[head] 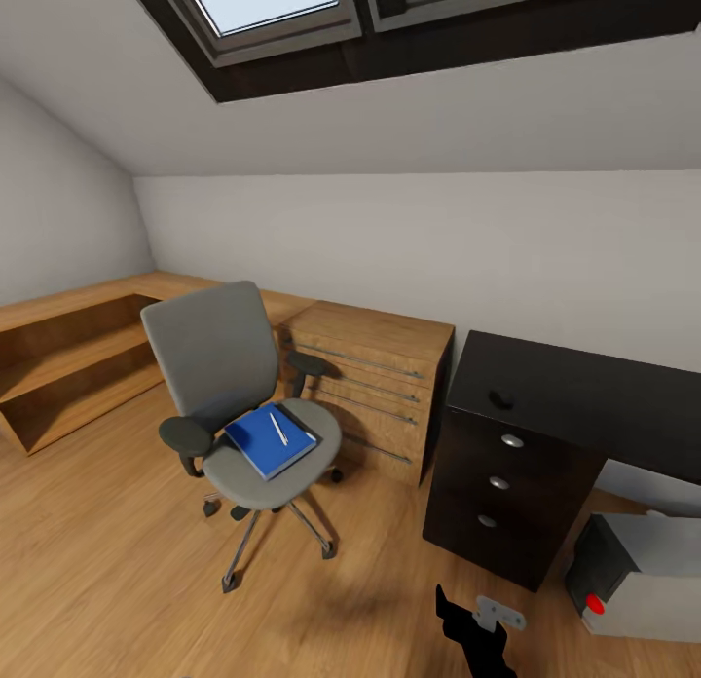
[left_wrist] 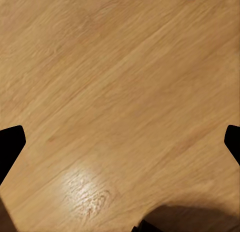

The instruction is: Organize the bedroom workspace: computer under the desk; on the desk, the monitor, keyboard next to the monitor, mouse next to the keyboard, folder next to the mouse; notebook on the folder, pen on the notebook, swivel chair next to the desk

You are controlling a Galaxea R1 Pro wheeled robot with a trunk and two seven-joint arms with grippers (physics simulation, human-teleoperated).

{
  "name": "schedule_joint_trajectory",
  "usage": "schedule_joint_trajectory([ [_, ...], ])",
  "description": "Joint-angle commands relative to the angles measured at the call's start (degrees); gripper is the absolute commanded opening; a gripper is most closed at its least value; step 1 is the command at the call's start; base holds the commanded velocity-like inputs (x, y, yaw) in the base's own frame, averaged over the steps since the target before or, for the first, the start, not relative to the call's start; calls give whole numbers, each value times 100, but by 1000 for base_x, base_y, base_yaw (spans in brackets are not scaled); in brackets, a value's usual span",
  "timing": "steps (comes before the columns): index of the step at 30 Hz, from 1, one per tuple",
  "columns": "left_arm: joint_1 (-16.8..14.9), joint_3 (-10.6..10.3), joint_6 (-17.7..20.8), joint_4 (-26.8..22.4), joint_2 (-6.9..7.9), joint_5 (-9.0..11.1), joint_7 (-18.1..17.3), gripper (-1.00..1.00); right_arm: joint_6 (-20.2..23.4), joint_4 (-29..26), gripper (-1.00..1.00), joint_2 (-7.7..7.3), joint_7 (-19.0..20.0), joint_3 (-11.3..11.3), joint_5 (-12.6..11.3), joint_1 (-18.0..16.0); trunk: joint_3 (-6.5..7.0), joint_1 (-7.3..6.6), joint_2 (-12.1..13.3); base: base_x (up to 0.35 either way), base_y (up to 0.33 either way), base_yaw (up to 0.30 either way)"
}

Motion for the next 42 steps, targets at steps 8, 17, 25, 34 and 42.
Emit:
schedule_joint_trajectory([
  [8, -2, 9, -25, 2, -4, 44, 3, 100, -15, 4, 100, 2, 57, -24, -65, -3, -5, 0, -3, 0, 0, 0],
  [17, -2, 9, -31, 3, -4, 44, 4, 100, -15, 12, 100, 12, 56, -26, -74, -3, -6, 0, -3, 0, 0, 0],
  [25, -2, 10, -40, 0, 5, 51, 4, 100, -15, 13, 100, 20, 55, -23, -67, -3, -6, 0, -3, 0, 0, 0],
  [34, -2, 10, -41, 2, -1, 53, 7, 100, -15, 33, 100, 29, 55, -24, -67, -3, -6, 0, -3, -137, 0, 0],
  [42, -2, 9, -41, -1, -4, 53, 8, 100, -15, 45, 100, 29, 55, -23, -67, -3, -6, 0, -3, -298, 0, 0],
])
